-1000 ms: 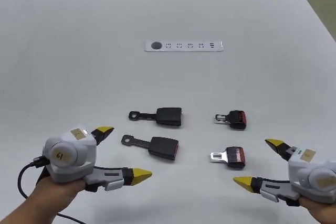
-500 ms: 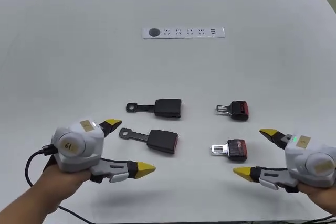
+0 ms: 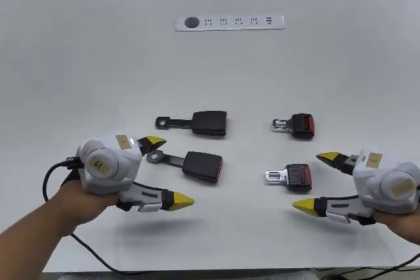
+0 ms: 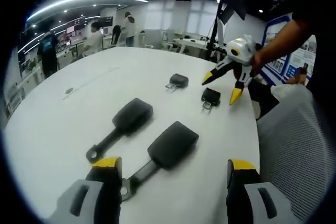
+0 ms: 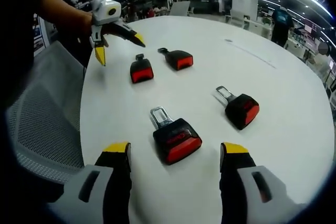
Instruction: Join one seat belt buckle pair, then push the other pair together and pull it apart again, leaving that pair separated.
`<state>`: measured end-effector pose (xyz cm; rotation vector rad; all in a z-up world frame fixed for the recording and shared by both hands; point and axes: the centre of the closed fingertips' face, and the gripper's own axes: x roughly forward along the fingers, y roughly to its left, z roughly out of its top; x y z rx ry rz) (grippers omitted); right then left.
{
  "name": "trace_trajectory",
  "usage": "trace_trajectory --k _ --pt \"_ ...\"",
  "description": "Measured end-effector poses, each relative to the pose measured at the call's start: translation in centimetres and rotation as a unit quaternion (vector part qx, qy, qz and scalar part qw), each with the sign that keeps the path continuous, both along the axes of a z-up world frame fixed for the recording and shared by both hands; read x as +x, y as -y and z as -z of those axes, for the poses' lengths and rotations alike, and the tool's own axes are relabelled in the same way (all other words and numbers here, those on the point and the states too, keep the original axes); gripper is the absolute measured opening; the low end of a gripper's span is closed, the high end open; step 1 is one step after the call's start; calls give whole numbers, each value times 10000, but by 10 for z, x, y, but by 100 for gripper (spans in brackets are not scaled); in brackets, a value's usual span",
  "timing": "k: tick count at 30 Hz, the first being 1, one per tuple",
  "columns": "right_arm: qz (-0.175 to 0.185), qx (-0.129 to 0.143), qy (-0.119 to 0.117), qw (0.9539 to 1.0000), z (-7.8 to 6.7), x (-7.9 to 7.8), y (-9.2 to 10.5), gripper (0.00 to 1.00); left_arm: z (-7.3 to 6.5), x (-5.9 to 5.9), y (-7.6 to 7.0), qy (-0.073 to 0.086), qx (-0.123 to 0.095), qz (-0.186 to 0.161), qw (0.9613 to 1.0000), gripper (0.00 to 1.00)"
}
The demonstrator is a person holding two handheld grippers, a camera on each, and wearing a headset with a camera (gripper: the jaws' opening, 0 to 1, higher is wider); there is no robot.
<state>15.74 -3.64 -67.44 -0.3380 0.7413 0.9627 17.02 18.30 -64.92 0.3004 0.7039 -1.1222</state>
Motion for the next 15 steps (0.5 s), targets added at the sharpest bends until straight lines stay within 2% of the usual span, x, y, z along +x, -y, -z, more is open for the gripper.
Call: trace_trajectory --k 8,11,15 --pt "-210 -20 -159 9996 7 2 -2 63 8 0 17 66 345 647 9973 78" --pt "-402 -97 -193 9990 10 2 -2 60 13 4 19 186 471 984 9939 73" --pt "-654 -224 -242 9973 13 0 -1 54 19 8 21 231 586 1207 9907 67"
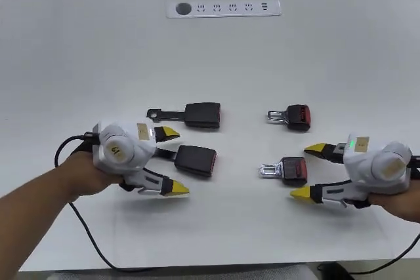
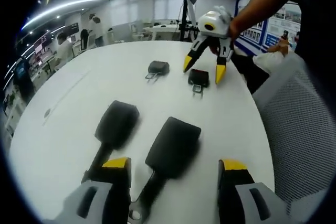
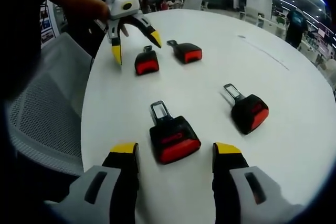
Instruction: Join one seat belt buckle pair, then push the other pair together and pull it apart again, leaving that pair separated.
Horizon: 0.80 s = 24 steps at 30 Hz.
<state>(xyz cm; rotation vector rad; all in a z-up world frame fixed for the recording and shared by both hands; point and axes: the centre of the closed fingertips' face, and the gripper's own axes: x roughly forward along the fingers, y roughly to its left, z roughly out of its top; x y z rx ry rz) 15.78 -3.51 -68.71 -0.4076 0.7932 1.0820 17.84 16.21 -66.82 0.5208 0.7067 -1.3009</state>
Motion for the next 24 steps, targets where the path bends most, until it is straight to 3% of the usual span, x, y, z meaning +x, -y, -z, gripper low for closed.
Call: trace_trajectory --k 2,9,11,12,15,18,20,24 --pt "-43 -86 -136 9999 3 -5 1 52 4 2 0 -4 39 111 9999 63" --pt "-305 -109 -41 9995 9 2 -1 42 16 6 2 65 313 603 9977 59" --pt "-381 -162 3 9991 9 4 -1 39 20 4 1 136 450 826 9955 53" --pt "-435 -166 -9 9989 9 4 -1 38 19 1 4 21 361 855 9957 50" --pt "-618 -232 95 9978 7 6 -1 34 19 3 5 59 362 856 9956 48" --pt "-668 -294 16 9973 6 8 -2 33 21 5 4 68 327 774 9964 45" --pt "-714 -342 -20 9969 4 9 -3 33 22 9 1 71 381 638 9972 36" --pt "-509 -329 -232 9979 3 12 -1 33 22 9 4 43 360 527 9980 35"
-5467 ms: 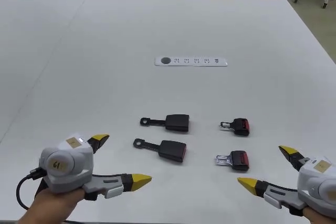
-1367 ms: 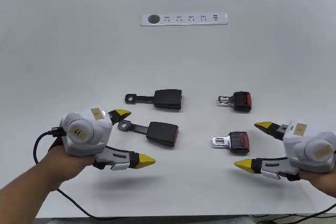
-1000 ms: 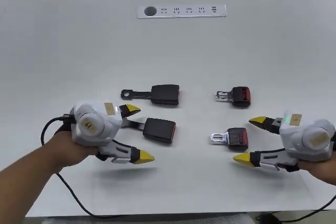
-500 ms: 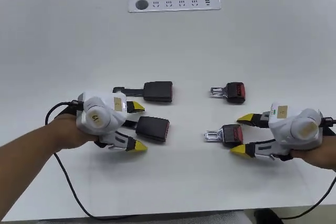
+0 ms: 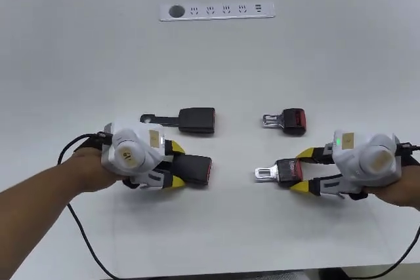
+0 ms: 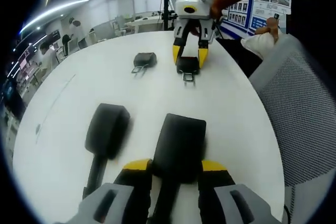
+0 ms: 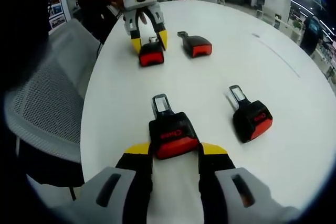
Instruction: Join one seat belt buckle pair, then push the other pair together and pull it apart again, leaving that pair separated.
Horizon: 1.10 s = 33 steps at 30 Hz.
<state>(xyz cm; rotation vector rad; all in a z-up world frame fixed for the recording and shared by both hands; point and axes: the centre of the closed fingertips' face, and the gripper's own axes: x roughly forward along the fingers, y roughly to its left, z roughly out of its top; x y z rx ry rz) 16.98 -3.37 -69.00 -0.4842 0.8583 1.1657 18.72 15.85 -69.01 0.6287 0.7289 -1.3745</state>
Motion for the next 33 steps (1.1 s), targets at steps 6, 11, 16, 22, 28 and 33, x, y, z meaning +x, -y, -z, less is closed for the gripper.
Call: trace_trajectory --k 6,11,16,22,28,33 --pt "91 -27 -102 9999 1 2 1 32 -2 1 -1 -1 2 -235 9997 35" --pt "-20 -133 -70 9999 2 0 2 32 -1 2 -2 -8 130 -273 9995 35" --pt "-16 -148 78 9999 2 0 -2 32 -1 0 -3 -21 155 -298 9994 35" --pt "-32 -121 179 9998 5 5 -13 32 -1 -2 -3 -30 191 -319 9993 35" --pt "-15 -70 248 9997 6 5 -23 32 0 -2 -3 -42 201 -384 9991 35" --pt "47 -49 300 9995 8 5 -36 32 0 -3 -3 -49 200 -421 9989 35"
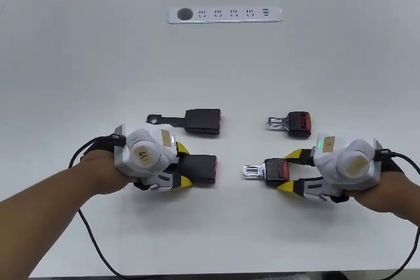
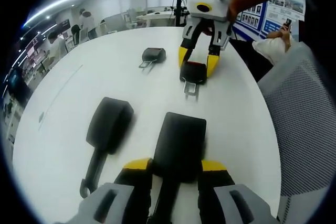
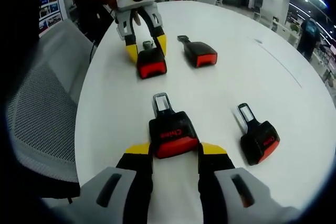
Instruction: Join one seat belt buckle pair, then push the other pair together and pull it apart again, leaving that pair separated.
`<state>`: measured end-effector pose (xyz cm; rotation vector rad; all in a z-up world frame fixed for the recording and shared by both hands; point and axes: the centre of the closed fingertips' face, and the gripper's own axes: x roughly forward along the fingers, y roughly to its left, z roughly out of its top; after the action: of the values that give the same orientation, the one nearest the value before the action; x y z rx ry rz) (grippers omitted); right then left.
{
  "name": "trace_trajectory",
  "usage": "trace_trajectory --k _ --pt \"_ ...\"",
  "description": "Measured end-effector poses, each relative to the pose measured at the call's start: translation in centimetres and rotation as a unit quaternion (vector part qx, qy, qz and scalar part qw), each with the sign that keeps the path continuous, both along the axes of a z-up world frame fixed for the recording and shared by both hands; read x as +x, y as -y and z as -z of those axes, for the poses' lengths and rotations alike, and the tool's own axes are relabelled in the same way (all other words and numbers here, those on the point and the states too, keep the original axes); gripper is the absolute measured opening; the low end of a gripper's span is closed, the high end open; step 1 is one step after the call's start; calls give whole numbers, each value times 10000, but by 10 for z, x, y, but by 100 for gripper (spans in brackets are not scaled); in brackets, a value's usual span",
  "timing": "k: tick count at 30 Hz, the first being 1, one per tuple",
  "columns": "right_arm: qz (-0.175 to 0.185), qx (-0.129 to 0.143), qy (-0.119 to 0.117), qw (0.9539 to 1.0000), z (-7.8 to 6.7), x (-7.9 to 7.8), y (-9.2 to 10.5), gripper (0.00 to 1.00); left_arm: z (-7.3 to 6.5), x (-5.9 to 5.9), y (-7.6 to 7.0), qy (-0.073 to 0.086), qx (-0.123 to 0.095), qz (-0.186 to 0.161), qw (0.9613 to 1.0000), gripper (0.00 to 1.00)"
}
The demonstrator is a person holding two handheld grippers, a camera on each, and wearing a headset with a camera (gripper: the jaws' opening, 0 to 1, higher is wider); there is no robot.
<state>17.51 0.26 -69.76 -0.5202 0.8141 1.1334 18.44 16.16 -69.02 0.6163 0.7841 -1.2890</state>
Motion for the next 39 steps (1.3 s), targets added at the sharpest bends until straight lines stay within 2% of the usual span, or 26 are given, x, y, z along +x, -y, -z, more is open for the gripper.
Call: trace_trajectory --k 16,20,22,30,33,39 --pt "-21 100 49 9999 3 4 -52 32 0 2 1 -30 -5 -153 9999 34" --pt "-46 205 80 9997 1 4 -60 32 0 2 2 -19 11 -131 9999 34" --pt "-76 149 100 9998 1 4 -59 32 0 1 2 -26 26 -103 9999 34" --pt "-22 254 65 9997 0 4 -60 31 -1 0 4 -49 80 -146 9998 34" --pt "-188 250 58 9995 -1 2 -67 31 0 1 4 -65 138 -113 9998 34" --pt "-168 275 53 9995 -3 2 -75 31 -1 -1 4 -81 155 -108 9998 34"
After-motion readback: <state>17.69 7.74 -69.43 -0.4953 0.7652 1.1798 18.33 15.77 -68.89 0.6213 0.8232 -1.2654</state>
